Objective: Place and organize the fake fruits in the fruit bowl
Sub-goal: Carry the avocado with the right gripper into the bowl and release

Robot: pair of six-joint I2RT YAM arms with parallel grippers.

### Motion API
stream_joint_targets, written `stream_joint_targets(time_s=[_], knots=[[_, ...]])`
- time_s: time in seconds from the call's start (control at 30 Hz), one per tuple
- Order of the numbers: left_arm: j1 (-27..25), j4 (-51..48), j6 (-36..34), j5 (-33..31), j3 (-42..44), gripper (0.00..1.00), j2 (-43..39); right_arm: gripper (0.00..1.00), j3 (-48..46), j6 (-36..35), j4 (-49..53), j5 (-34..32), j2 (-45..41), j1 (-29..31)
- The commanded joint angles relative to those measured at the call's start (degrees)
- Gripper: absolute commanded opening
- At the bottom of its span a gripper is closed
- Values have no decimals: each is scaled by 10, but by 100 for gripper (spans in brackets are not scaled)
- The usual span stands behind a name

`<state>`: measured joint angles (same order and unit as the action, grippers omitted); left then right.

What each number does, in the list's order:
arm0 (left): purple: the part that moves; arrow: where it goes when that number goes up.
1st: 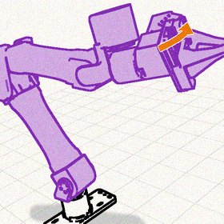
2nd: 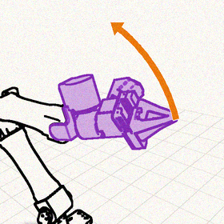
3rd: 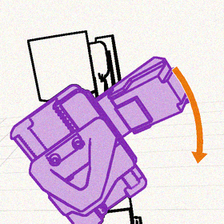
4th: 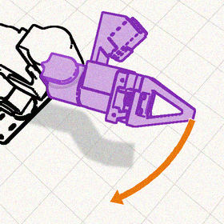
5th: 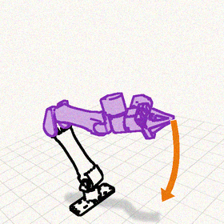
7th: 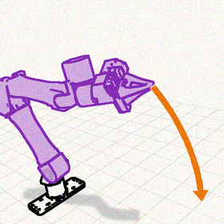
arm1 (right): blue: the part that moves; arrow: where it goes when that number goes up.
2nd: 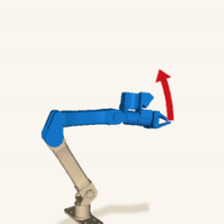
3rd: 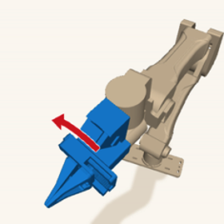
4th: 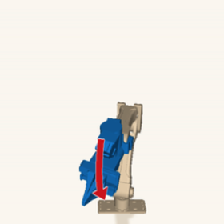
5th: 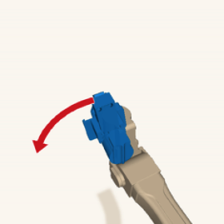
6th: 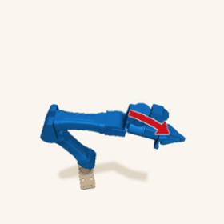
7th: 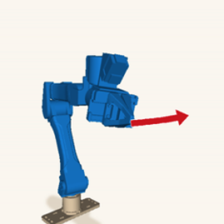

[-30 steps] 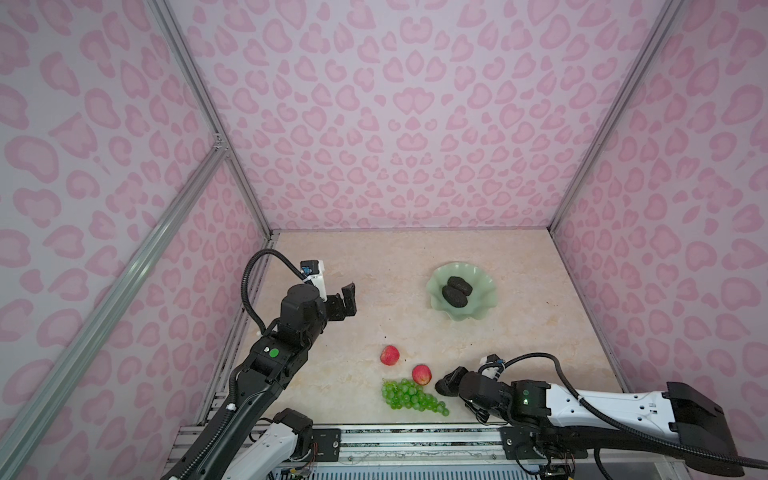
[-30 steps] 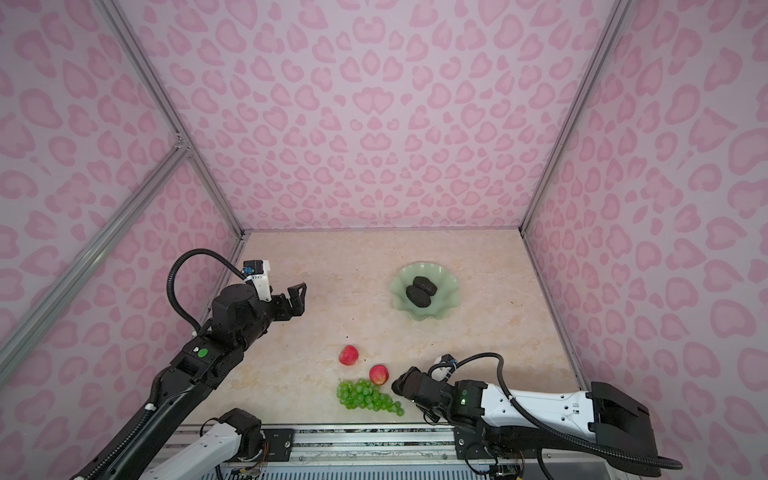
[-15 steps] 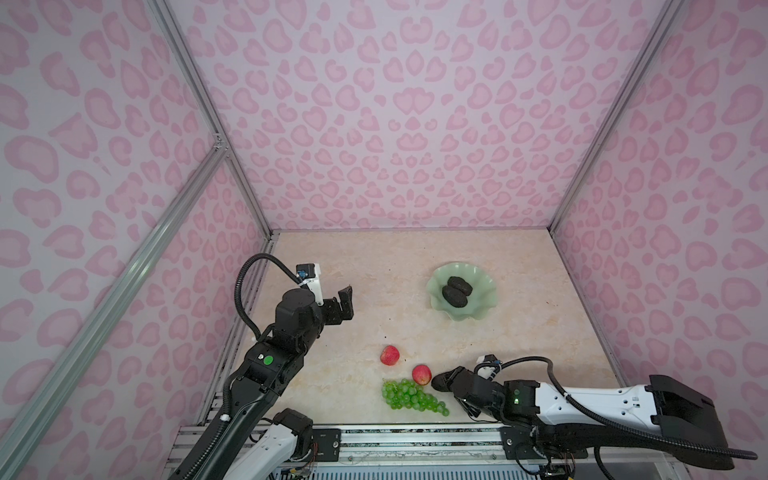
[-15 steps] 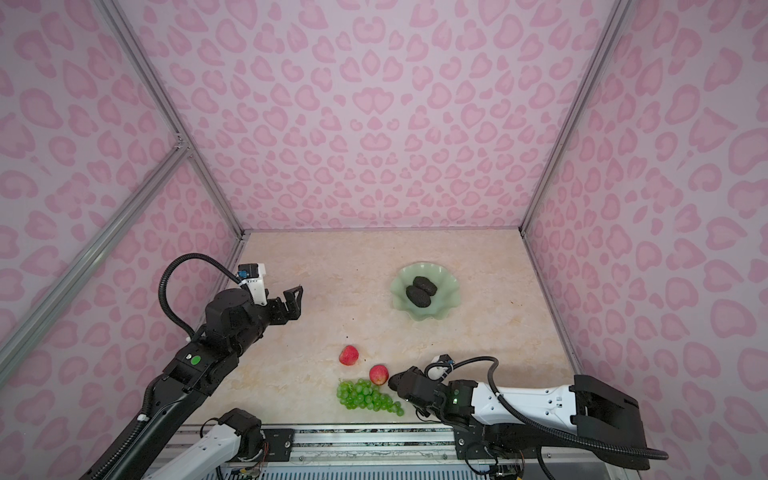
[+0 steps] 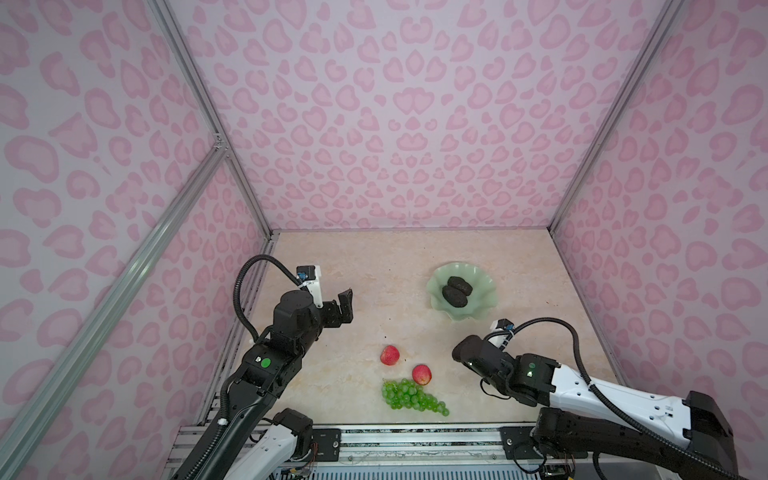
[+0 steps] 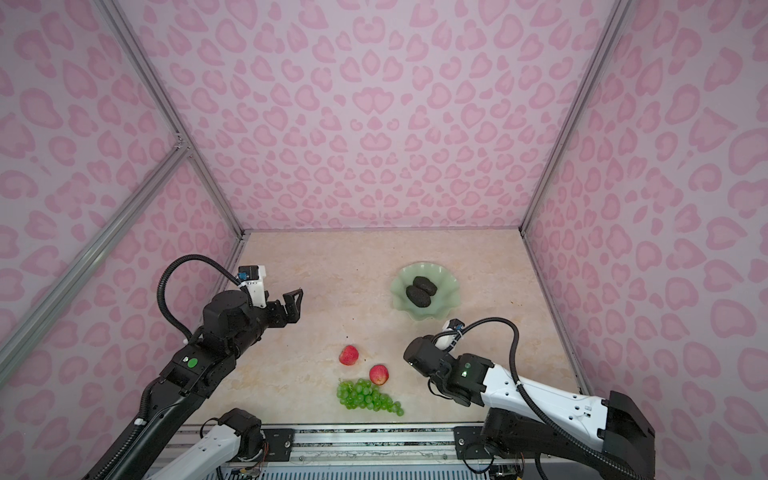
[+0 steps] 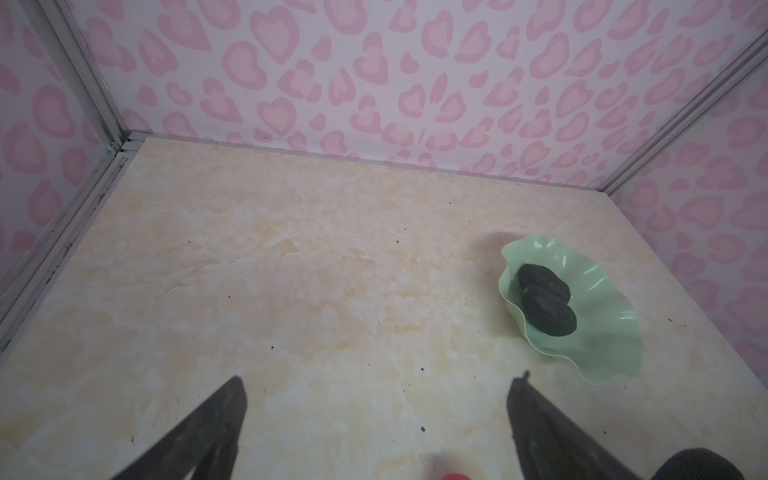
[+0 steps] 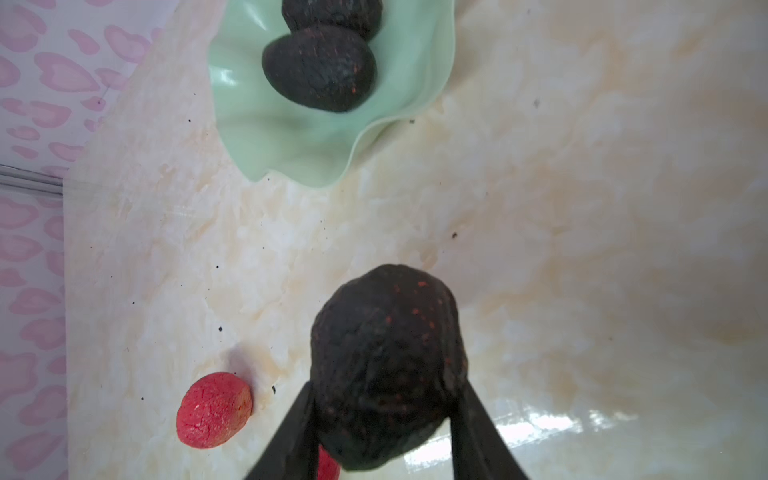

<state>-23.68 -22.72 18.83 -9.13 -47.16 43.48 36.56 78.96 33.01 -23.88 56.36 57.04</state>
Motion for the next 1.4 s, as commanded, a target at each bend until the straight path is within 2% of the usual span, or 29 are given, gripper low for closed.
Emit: stream_joint_targets(time_s=[0.0,0.07,0.23,0.4,0.47,0.67,0.97,1.03,1.13,1.37], knots=[[0,-2,-9,27,-9,99,0,31,40,-192,38,21,-7,-71],[0,-7,-11,42,-12,98,2,31,79,-281,57,67,0,-140],[1,-12,-26,97,-19,98,7,31,154,-433,68,133,30,-251],[1,-21,-46,166,-35,99,21,31,190,-503,35,182,92,-309],[1,-24,-52,188,-39,99,24,32,195,-526,9,238,122,-335],[1,-20,-64,195,-35,99,24,32,197,-546,-52,289,199,-391],[1,-28,-96,261,-43,98,54,31,230,-565,-127,346,333,-424],[1,-26,-100,284,-40,99,56,32,242,-564,-124,339,362,-424],[1,-27,-107,314,-39,99,62,39,256,-562,-121,329,396,-426],[1,-30,-109,288,-36,99,72,61,278,-557,-117,320,397,-430]])
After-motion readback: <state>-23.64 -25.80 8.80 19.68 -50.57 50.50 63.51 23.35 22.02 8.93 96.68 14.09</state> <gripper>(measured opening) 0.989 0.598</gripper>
